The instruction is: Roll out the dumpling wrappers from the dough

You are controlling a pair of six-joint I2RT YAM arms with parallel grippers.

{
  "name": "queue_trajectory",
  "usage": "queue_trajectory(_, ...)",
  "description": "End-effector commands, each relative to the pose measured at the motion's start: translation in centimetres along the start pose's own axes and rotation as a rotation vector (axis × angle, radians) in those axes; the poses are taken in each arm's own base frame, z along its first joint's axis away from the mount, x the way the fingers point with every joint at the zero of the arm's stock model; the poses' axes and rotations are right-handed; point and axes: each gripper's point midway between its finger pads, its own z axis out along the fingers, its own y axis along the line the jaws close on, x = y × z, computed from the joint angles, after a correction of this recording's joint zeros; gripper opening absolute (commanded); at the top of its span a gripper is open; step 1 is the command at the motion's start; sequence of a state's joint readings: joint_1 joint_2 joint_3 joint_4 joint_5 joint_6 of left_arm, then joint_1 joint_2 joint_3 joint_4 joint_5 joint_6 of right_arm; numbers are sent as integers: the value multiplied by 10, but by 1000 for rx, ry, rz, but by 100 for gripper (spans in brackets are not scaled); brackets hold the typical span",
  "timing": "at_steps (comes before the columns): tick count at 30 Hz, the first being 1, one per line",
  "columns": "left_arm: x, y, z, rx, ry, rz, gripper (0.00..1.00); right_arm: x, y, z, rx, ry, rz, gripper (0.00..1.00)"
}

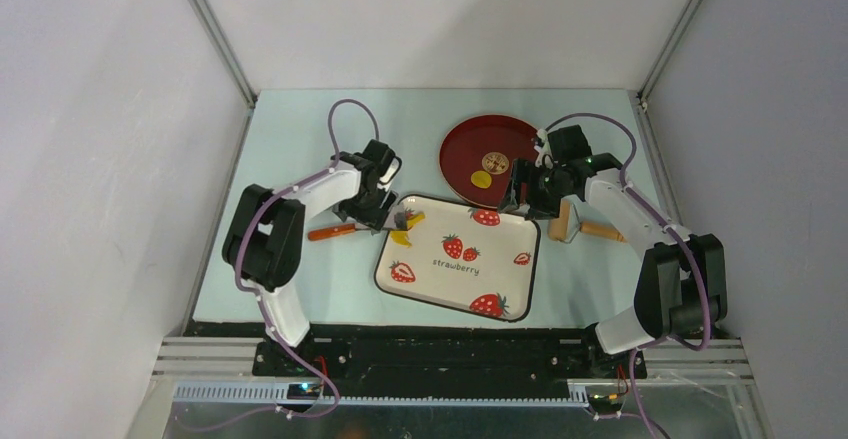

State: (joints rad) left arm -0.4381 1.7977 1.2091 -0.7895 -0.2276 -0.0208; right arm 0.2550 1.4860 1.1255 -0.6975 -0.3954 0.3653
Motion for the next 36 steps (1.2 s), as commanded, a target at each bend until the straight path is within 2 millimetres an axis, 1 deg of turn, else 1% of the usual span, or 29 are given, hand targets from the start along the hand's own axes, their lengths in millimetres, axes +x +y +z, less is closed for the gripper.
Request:
queue_trajectory(1,-19,-1,1,67,-44,10,76,-7,5,-6,-25,-33,-19,76)
queue_trajectory(5,-18,-4,5,91,-33,29,74,-7,4,-6,-27,-33,-14,76)
queue_trajectory(10,-10,-3,17,104,9,24,73,-7,4,-8,-27,-34,-11,76)
queue_trajectory(13,-5,-3,20,114,25,12,70,-7,5,-8,-31,-33,-12,76)
queue_trajectory(16,-5,-3,20,134,25,-3,62,-6,6,-9,-35,-33,-12,76)
queue_trajectory(19,-2,-3,18,150,25,-19,60,-6,8,-9,-41,-33,-11,76)
queue_trajectory(23,1,-2,12,164,11,-38,60,-5,12,-9,-53,-30,-12,76)
queue_trajectory(28,0,2,2,177,-21,-82,64,-3,21,-9,-64,-39,-30,76)
queue_trajectory(32,-10,3,-16,190,-94,-146,67,1,34,-4,-79,-28,-47,76)
queue_trajectory(35,-20,6,-35,194,-175,-189,68,2,40,0,-80,-15,-56,75)
queue_trajectory(36,-20,6,-38,196,-185,-209,68,4,42,3,-82,-9,-61,75)
